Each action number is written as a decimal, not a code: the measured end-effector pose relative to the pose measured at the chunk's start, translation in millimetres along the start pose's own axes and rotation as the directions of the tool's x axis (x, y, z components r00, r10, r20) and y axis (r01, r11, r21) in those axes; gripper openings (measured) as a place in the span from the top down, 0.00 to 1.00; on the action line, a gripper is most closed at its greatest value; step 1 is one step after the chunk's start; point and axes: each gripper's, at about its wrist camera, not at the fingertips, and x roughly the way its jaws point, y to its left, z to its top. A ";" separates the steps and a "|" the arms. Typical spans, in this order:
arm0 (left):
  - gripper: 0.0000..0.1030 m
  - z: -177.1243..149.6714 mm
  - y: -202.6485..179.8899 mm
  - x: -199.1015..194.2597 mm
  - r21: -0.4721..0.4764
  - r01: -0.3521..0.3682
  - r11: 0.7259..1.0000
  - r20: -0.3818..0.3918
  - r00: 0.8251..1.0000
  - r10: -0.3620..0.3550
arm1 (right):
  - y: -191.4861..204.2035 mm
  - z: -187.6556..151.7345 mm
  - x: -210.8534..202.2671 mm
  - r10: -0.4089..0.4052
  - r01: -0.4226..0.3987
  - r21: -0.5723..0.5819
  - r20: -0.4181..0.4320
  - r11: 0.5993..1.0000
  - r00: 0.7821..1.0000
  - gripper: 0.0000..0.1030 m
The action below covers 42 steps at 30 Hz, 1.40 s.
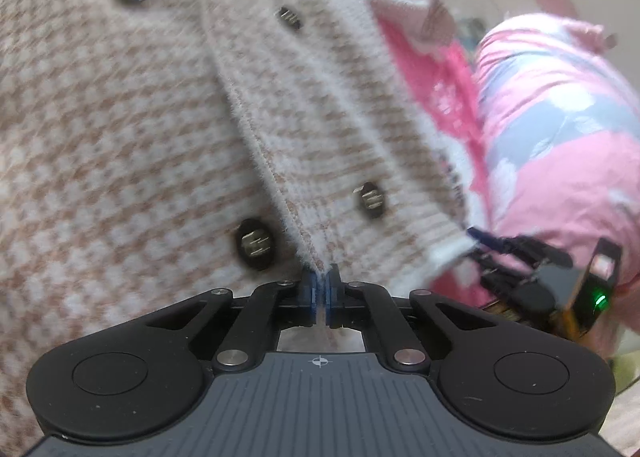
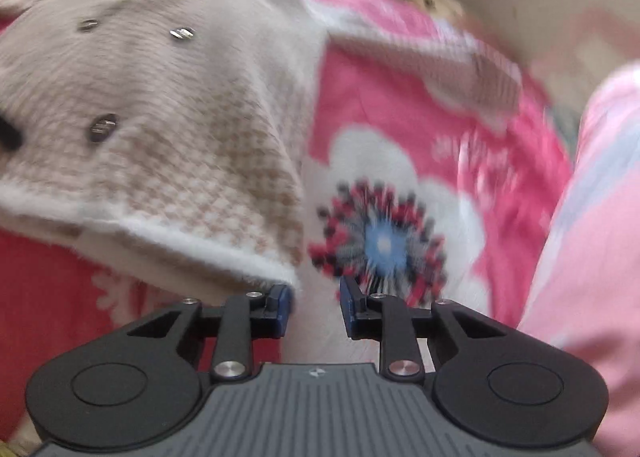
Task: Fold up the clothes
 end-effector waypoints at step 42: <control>0.86 33.3 -7.3 -8.7 0.308 0.164 0.937 -0.170 0.979 -0.115 | 8.6 108.3 62.4 0.475 -0.470 0.088 -0.049 0.878 0.878 0.63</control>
